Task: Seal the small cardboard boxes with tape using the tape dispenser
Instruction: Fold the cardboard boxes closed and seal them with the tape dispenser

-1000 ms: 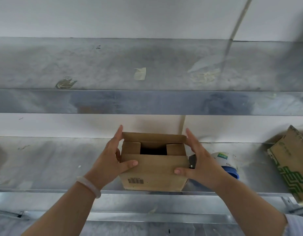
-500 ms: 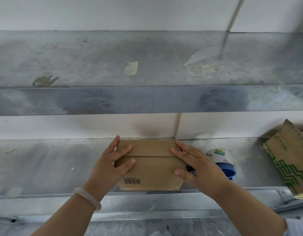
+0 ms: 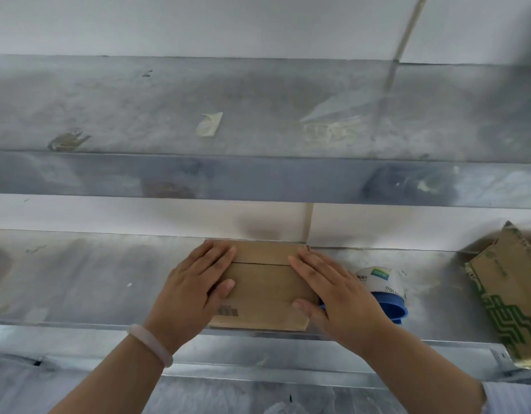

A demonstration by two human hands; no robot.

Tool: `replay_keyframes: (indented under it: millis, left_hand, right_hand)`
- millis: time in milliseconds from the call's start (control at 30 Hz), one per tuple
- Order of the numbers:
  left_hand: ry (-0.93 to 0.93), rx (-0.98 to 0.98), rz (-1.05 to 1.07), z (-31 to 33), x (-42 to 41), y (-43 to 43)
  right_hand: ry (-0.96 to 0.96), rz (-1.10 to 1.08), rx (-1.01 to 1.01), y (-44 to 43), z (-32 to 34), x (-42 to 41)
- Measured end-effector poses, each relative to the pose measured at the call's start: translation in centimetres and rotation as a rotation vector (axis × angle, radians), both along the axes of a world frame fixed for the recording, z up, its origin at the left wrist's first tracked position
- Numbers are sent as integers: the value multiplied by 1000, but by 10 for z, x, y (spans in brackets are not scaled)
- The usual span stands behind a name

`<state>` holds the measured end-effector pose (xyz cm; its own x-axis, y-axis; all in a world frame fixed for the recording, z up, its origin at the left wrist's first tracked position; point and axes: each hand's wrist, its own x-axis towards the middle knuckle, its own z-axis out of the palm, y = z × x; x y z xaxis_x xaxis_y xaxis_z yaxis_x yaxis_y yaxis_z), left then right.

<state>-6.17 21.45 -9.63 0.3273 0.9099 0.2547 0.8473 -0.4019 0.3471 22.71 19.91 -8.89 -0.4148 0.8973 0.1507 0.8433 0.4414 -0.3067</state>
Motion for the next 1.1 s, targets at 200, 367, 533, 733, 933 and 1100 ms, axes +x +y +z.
replay_keyframes:
  millis: [200, 367, 533, 733, 933, 1100]
  left_hand:
    - [-16, -47, 33, -7, 2, 2]
    - [-102, -84, 37, -13, 6, 1]
    - [-127, -67, 46, -15, 8, 1]
    - [-157, -39, 39, -17, 7, 2]
    - [-171, -14, 39, -16, 8, 1]
    - [-178, -27, 69, -14, 13, -1]
  right_hand:
    - [-100, 18, -12, 5, 1, -2]
    - [-114, 58, -54, 4, -1, -1]
    - [-83, 111, -217, 13, 15, 20]
    - [-127, -131, -367, 17, 13, 108]
    - [-165, -184, -425, 15, -4, 139]
    - [-83, -213, -385, 10, -7, 141]
